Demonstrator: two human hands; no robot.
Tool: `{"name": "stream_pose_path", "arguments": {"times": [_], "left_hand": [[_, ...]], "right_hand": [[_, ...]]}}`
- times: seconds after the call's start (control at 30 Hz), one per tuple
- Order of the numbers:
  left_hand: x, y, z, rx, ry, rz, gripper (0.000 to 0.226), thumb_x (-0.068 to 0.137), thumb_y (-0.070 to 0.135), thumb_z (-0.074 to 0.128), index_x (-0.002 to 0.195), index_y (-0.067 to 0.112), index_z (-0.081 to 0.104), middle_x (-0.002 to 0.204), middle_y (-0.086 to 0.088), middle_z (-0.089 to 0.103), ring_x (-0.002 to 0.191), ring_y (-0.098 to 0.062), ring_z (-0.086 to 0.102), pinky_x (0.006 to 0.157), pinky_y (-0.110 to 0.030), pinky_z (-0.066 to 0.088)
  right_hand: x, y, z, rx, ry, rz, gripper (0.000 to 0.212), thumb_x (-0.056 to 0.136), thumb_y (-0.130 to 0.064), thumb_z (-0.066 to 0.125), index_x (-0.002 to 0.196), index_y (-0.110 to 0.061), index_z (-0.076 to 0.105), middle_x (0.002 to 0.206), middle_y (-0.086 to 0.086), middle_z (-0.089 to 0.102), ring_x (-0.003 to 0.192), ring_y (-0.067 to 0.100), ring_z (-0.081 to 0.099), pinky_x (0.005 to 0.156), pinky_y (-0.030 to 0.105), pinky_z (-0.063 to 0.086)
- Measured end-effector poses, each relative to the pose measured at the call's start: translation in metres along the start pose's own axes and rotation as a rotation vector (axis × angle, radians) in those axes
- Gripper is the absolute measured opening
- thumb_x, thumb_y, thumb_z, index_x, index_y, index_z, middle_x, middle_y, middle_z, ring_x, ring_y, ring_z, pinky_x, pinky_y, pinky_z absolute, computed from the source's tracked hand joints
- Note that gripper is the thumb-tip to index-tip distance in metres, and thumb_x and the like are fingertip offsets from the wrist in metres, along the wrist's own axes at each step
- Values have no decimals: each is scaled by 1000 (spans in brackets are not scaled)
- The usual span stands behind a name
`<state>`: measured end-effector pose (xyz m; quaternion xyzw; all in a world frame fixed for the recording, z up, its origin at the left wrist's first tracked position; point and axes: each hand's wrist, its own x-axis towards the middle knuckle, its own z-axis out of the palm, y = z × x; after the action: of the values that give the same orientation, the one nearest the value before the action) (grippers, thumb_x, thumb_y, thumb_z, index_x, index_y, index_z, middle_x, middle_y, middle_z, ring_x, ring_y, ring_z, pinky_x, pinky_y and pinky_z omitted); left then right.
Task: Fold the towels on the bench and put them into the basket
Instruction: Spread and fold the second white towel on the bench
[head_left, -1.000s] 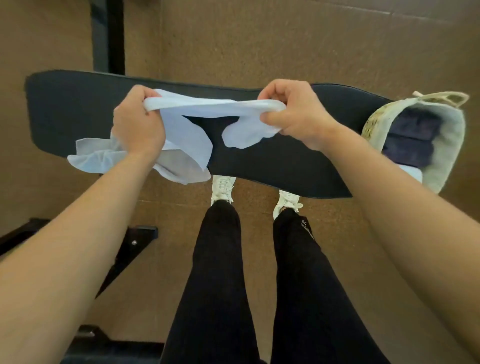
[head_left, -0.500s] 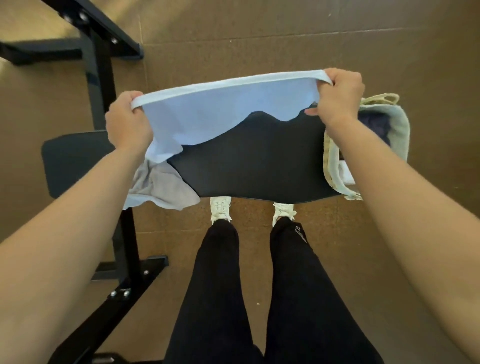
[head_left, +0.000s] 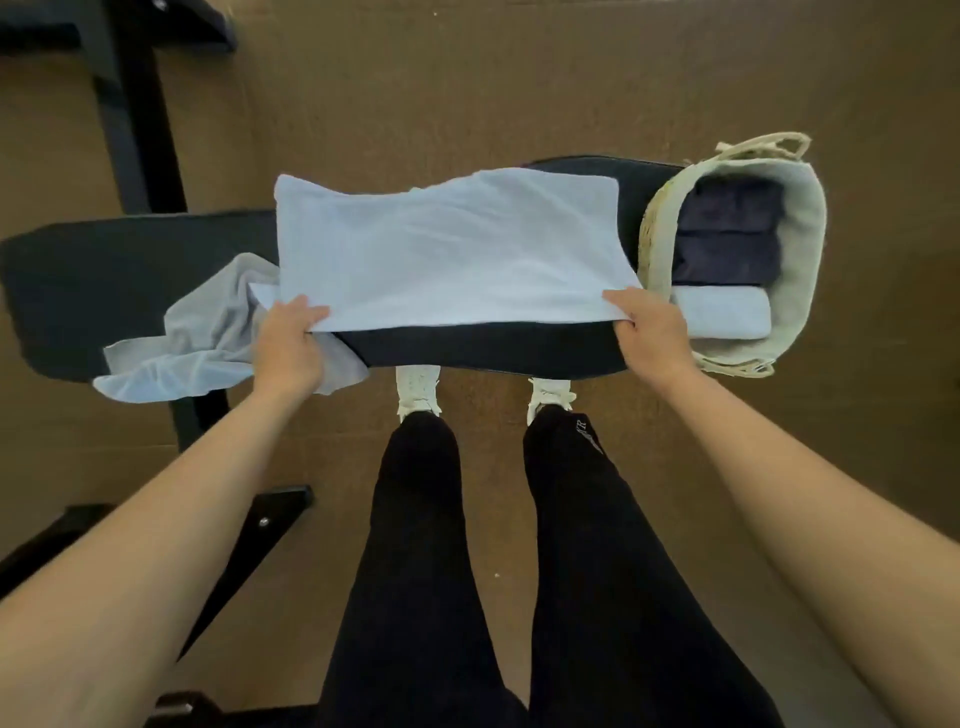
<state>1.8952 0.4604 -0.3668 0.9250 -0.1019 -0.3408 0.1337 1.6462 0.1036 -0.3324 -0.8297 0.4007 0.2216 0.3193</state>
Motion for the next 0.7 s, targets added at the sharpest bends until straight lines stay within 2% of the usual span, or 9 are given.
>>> {"name": "stream_pose_path", "arguments": {"times": [0.07, 0.13, 0.2, 0.27, 0.33, 0.4, 0.57, 0.7], "left_hand": [[5, -16, 27, 203, -206, -36, 46, 103, 3, 37, 140, 13, 61, 147, -16, 50, 135, -42, 42, 113, -50, 36], [5, -26, 47, 378, -398, -104, 45, 104, 13, 39, 145, 24, 56, 157, -13, 39, 142, -42, 35, 114, -52, 34], [-2, -23, 57, 348, -444, -127, 42, 103, 19, 41, 138, 28, 63, 155, -9, 47, 137, -39, 44, 108, -54, 44], [-7, -14, 64, 192, -291, -139, 32, 102, 21, 47, 124, 23, 70, 138, -8, 61, 119, -35, 59, 92, -45, 52], [-4, -4, 64, 77, -98, -154, 25, 101, 18, 51, 116, 20, 71, 132, -8, 63, 113, -31, 61, 84, -40, 49], [0, -1, 59, 24, 53, -155, 23, 99, 15, 52, 116, 18, 69, 131, -9, 59, 112, -30, 60, 82, -37, 45], [26, -27, 31, -95, 235, -322, 36, 97, 15, 57, 133, 17, 56, 146, -11, 44, 134, -32, 45, 104, -43, 44], [47, -61, 13, -192, 172, -420, 47, 92, 24, 67, 136, 19, 51, 144, -7, 46, 127, -31, 51, 106, -44, 47]], "right_hand": [[1, 11, 22, -195, -243, -5, 47, 100, -3, 47, 146, -8, 53, 151, 15, 51, 142, 33, 39, 118, 42, 30], [4, 16, 41, -391, -456, 43, 53, 95, -9, 53, 147, -17, 51, 151, 13, 48, 142, 35, 36, 115, 48, 32], [6, 11, 53, -519, -524, 92, 45, 92, -14, 52, 136, -22, 58, 136, 11, 57, 132, 36, 40, 107, 52, 32], [12, -1, 63, -522, -450, 52, 38, 94, -16, 49, 130, -21, 60, 127, 10, 61, 125, 35, 45, 102, 49, 33], [22, -19, 73, -494, -356, -36, 39, 97, -18, 48, 134, -21, 59, 129, 9, 61, 123, 34, 49, 99, 46, 37], [35, -41, 85, -452, -336, -132, 42, 99, -18, 48, 139, -21, 56, 136, 9, 57, 126, 34, 48, 101, 47, 37], [59, -110, 124, -383, -367, -295, 58, 100, -25, 58, 154, -24, 38, 163, 6, 27, 144, 35, 30, 106, 52, 42], [75, -155, 157, -364, -389, -283, 77, 97, -31, 65, 160, -34, 21, 171, 1, -1, 155, 36, 4, 109, 60, 41]]}}
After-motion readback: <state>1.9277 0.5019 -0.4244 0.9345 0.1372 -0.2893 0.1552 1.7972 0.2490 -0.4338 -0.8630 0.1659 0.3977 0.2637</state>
